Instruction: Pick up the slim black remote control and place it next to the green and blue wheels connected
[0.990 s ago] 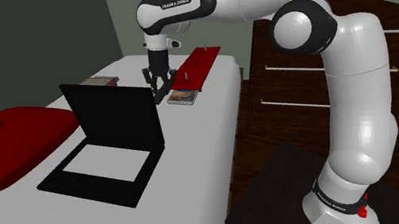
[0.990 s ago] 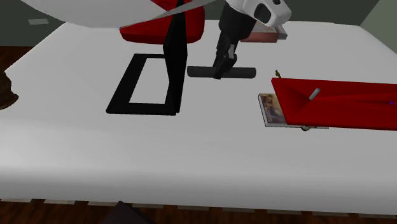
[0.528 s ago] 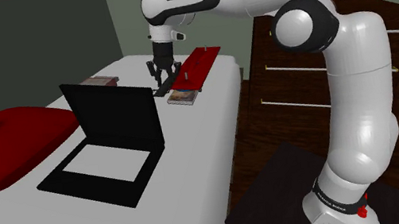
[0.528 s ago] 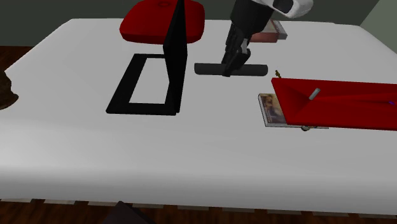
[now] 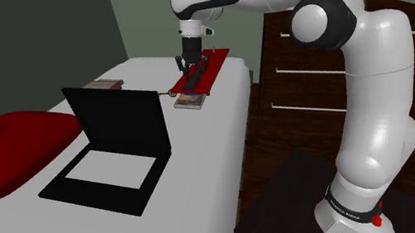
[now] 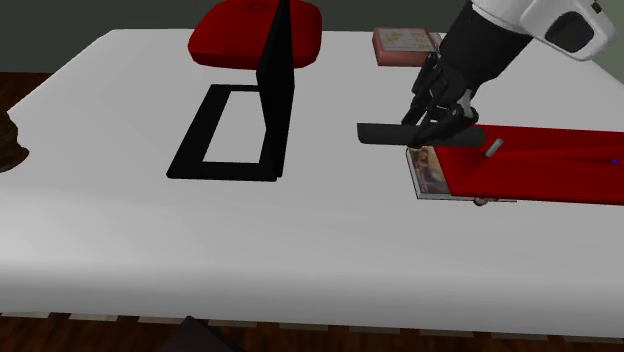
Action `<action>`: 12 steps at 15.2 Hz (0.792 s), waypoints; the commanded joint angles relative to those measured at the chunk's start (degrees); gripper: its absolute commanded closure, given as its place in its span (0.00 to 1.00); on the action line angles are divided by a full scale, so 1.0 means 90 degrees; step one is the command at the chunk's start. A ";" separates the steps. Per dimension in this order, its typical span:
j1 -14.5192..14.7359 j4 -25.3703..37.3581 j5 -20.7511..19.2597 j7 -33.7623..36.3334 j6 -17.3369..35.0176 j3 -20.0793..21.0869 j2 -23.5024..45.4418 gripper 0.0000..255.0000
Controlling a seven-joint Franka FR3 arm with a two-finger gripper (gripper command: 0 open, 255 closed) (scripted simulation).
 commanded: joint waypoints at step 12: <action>-0.1167 0.0832 -0.0034 -0.1643 -0.0653 -0.0574 0.0488 1.00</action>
